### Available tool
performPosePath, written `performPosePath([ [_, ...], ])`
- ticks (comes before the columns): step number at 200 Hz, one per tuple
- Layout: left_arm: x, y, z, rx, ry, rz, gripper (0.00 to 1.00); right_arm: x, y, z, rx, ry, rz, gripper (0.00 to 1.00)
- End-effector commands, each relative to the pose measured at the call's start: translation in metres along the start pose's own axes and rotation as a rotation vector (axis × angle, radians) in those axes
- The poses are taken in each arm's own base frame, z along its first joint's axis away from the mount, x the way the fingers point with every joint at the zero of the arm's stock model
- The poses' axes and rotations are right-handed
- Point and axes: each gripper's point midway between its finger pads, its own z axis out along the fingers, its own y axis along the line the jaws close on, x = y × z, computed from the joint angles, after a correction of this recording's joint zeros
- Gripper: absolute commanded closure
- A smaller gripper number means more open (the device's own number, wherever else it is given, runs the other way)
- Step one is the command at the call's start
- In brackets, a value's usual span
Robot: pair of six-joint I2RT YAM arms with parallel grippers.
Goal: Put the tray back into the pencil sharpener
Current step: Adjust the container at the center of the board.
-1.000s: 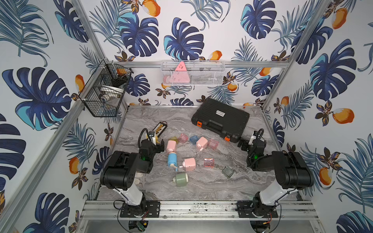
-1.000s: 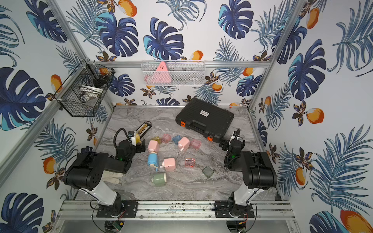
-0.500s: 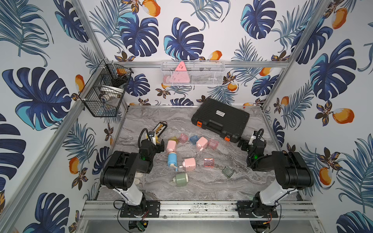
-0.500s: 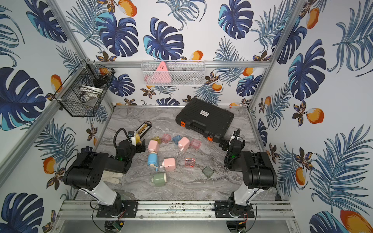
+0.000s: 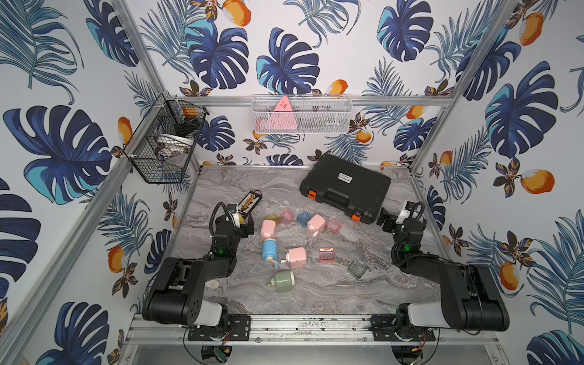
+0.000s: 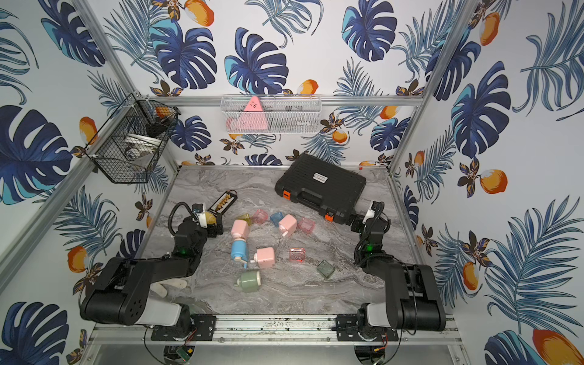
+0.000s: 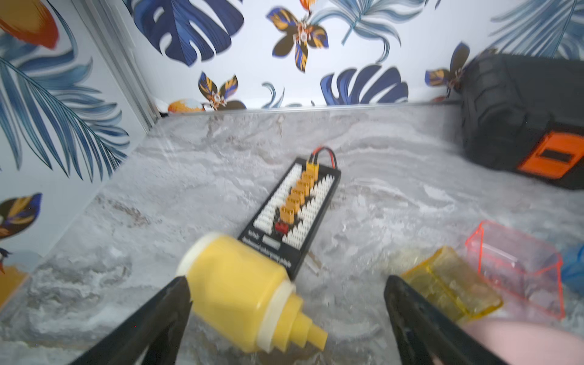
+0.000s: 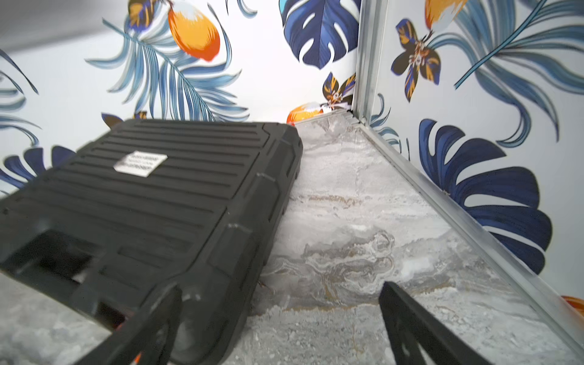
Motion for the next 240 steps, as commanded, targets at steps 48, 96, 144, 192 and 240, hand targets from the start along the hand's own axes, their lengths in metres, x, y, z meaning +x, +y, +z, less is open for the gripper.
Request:
performPosePath([
  [48, -0.024, 0.02, -0.003, -0.194, 0.312, -0.158, 0.01, 0.005, 0.008, -0.025, -0.017, 0.171, 0.37, 0.0],
  [96, -0.042, 0.026, -0.027, -0.211, 0.215, -0.33, 0.01, 0.022, 0.032, -0.032, -0.067, 0.42, 0.466, 0.0],
  [144, -0.07, -0.023, -0.035, 0.091, 0.196, -0.35, 0.01, 0.04, 0.055, -0.057, -0.136, 0.629, 0.453, 0.03],
  [192, -0.106, -0.087, -0.056, 0.455, 0.163, -0.272, 0.07, 0.054, 0.094, -0.09, -0.167, 0.76, 0.238, 0.05],
  [240, -0.09, -0.169, -0.106, 0.874, 0.137, 0.159, 0.07, 0.074, 0.14, -0.12, -0.216, 0.865, 0.006, 0.13],
])
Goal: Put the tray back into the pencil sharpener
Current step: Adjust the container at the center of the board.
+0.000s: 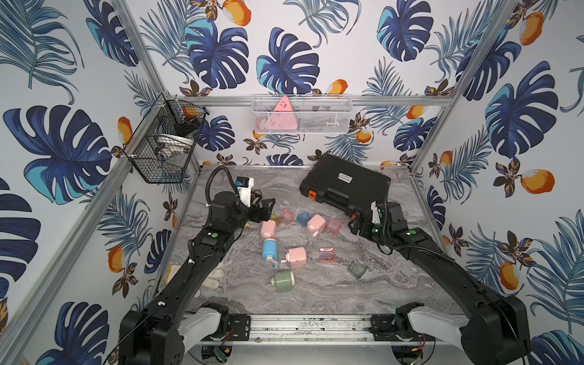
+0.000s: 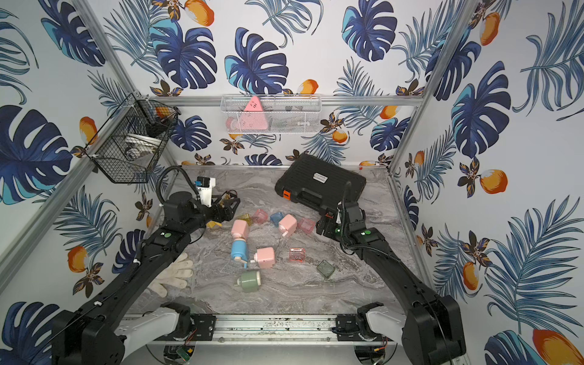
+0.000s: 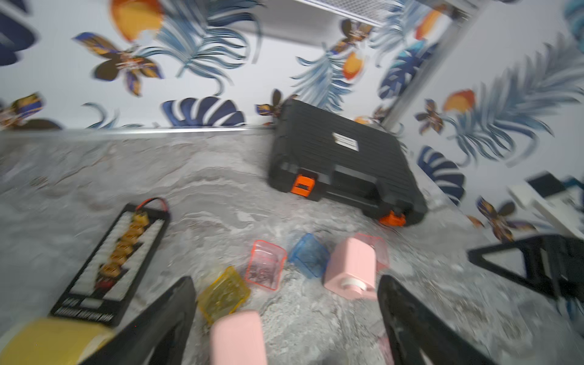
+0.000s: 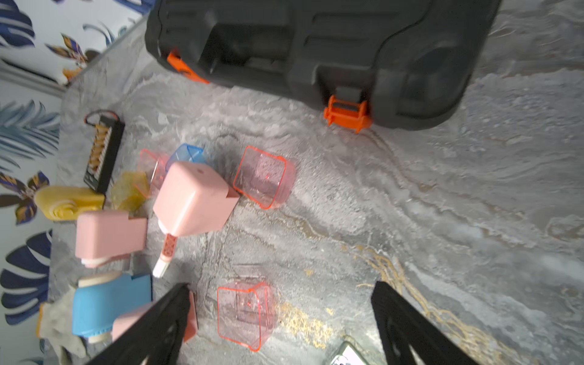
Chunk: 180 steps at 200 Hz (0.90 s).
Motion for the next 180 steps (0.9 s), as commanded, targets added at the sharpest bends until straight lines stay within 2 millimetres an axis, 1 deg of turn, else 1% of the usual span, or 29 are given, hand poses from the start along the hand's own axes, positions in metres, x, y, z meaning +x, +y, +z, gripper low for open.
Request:
performPosePath([
  [1, 0.028, -0.045, 0.0, 0.231, 0.085, 0.253, 0.07, 0.023, -0.002, 0.002, 0.102, 0.086, -0.076, 0.14],
  [4, 0.031, -0.047, 0.0, 0.24, 0.092, 0.276, 0.07, 0.024, -0.002, 0.003, 0.109, 0.093, -0.076, 0.15],
  [7, 0.033, -0.049, 0.0, 0.25, 0.098, 0.293, 0.07, 0.03, 0.005, 0.004, 0.099, 0.107, -0.099, 0.16],
  [15, 0.04, -0.054, 0.001, 0.265, 0.118, 0.326, 0.06, 0.037, 0.012, 0.006, 0.1, 0.131, -0.11, 0.19],
  [32, 0.052, -0.058, 0.004, 0.298, 0.141, 0.347, 0.07, 0.053, 0.025, 0.014, 0.087, 0.185, -0.116, 0.26],
  [53, 0.065, -0.062, 0.006, 0.335, 0.166, 0.35, 0.07, 0.072, 0.034, 0.022, 0.11, 0.231, -0.114, 0.3],
  [62, 0.069, -0.063, 0.006, 0.342, 0.173, 0.357, 0.07, 0.078, 0.036, 0.025, 0.13, 0.242, -0.117, 0.34],
  [101, 0.072, -0.064, 0.002, 0.338, 0.169, 0.389, 0.06, 0.095, 0.028, 0.04, 0.214, 0.267, -0.114, 0.42],
  [109, 0.072, -0.065, 0.001, 0.337, 0.167, 0.395, 0.06, 0.098, 0.027, 0.044, 0.222, 0.274, -0.113, 0.46],
  [140, 0.076, -0.065, -0.001, 0.329, 0.176, 0.426, 0.07, 0.103, 0.023, 0.058, 0.25, 0.283, -0.108, 0.52],
  [150, 0.079, -0.066, -0.001, 0.33, 0.185, 0.44, 0.07, 0.104, 0.024, 0.062, 0.247, 0.288, -0.108, 0.54],
  [159, 0.083, -0.067, -0.001, 0.33, 0.194, 0.455, 0.07, 0.106, 0.025, 0.065, 0.247, 0.294, -0.11, 0.58],
  [180, 0.089, -0.068, 0.0, 0.327, 0.221, 0.49, 0.07, 0.109, 0.022, 0.073, 0.267, 0.306, -0.115, 0.63],
])
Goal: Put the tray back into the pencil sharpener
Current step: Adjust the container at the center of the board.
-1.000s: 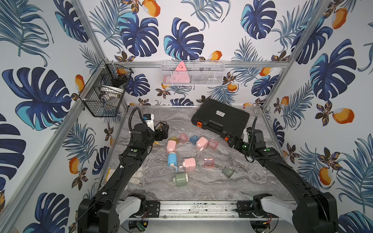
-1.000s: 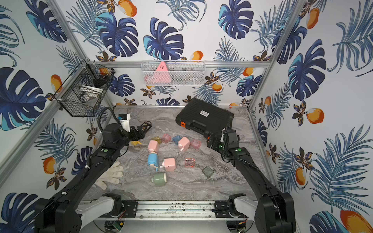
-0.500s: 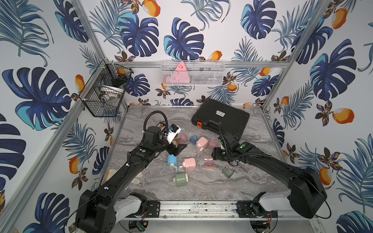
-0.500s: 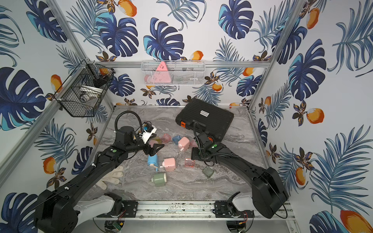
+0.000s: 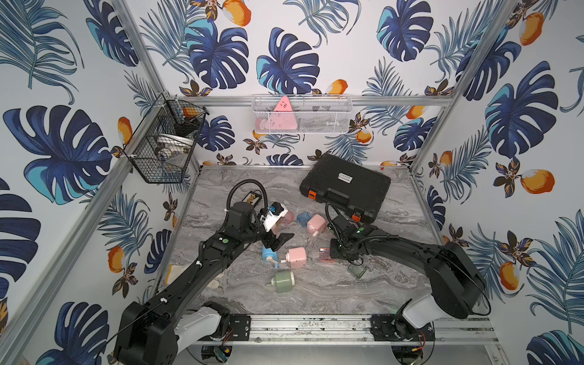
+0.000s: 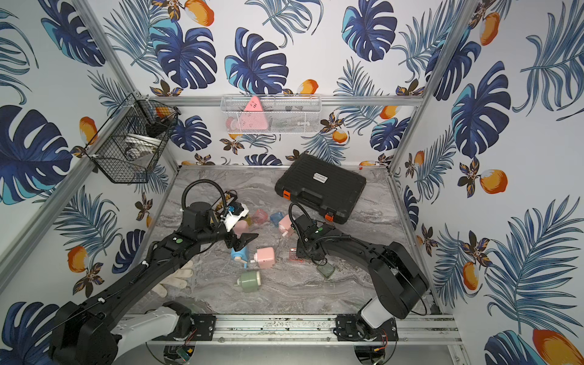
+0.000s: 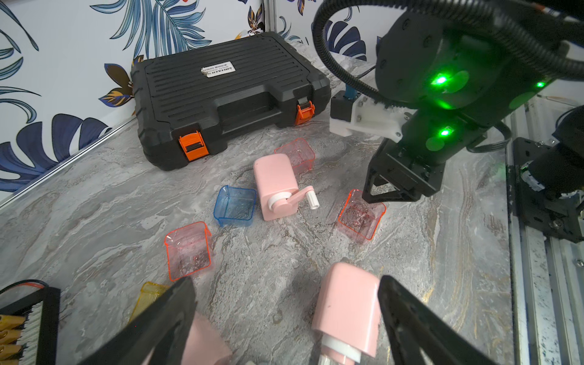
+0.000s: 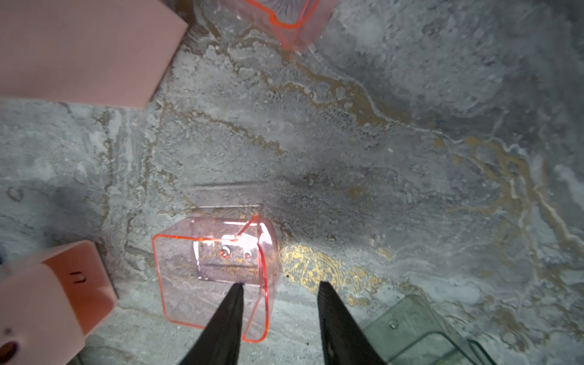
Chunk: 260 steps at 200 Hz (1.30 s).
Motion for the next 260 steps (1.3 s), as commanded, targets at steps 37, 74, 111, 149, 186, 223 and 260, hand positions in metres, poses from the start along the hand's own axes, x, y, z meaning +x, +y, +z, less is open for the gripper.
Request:
performPosePath([
  [37, 0.015, -0.011, 0.005, 0.013, 0.074, 0.091, 0.07, -0.002, 0.003, 0.012, 0.013, -0.007, 0.018, 0.7],
  [74, 0.022, -0.011, 0.008, 0.005, 0.118, 0.107, 0.07, 0.002, 0.002, 0.014, 0.013, 0.001, 0.013, 0.78],
  [111, 0.026, -0.018, 0.01, 0.031, 0.156, 0.137, 0.07, 0.004, 0.004, 0.014, 0.005, 0.006, 0.004, 0.86],
  [149, 0.037, -0.028, 0.014, 0.056, 0.247, 0.175, 0.07, 0.007, 0.005, 0.013, 0.002, 0.01, -0.008, 0.91],
  [186, 0.049, -0.04, 0.019, 0.099, 0.345, 0.214, 0.06, 0.012, 0.002, 0.007, 0.011, 0.005, -0.007, 0.93],
  [223, 0.064, -0.052, 0.026, 0.157, 0.446, 0.258, 0.04, 0.02, -0.003, 0.004, 0.007, 0.012, 0.006, 0.94],
  [260, 0.072, -0.055, 0.037, 0.174, 0.501, 0.293, 0.03, 0.027, -0.004, 0.01, 0.009, 0.028, 0.005, 0.94],
])
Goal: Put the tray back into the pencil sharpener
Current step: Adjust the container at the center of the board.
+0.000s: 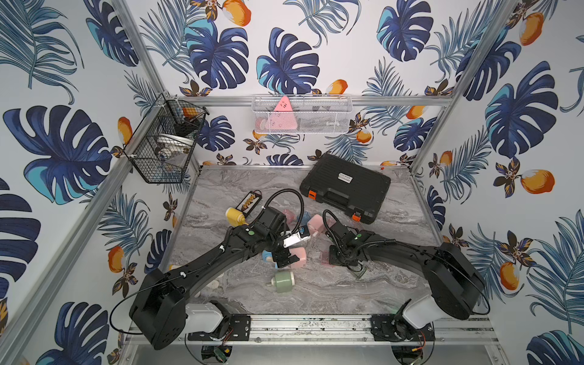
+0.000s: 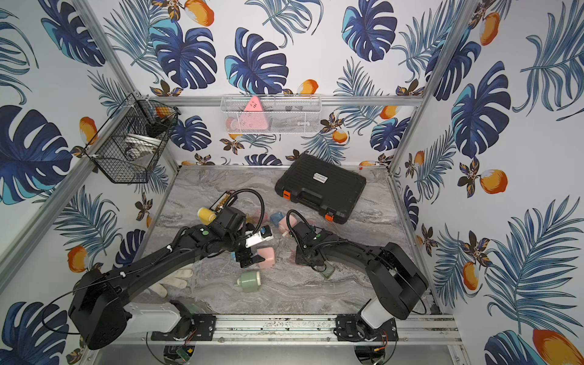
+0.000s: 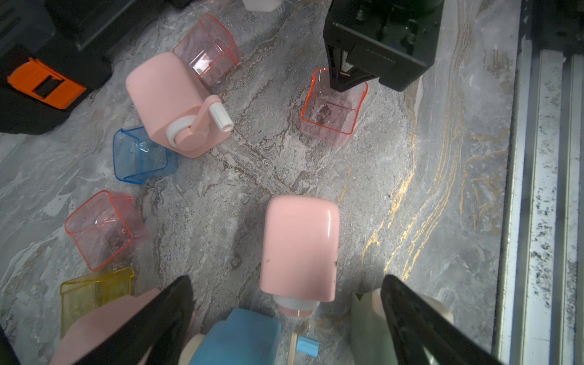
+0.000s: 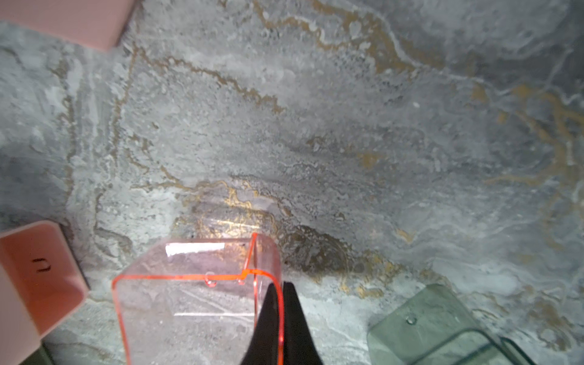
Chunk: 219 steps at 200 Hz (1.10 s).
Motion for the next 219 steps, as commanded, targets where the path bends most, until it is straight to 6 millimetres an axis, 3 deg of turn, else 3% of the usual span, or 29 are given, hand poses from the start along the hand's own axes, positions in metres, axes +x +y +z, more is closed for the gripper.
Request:
performPosePath([
  [1, 0.007, -0.003, 0.005, 0.012, 0.055, 0.038, 0.03, 0.003, -0.002, 0.002, 0.007, 0.007, 0.016, 0.94],
  [73, 0.012, 0.0, 0.027, 0.033, 0.117, 0.053, 0.03, 0.002, 0.004, 0.003, -0.032, -0.004, 0.014, 0.77],
  [152, 0.026, 0.001, 0.051, 0.049, 0.154, 0.069, 0.06, -0.009, 0.002, -0.02, -0.091, -0.109, 0.069, 0.67],
  [219, 0.034, -0.003, 0.059, 0.079, 0.177, 0.092, 0.24, -0.009, 0.002, -0.026, -0.12, -0.128, 0.093, 0.68],
])
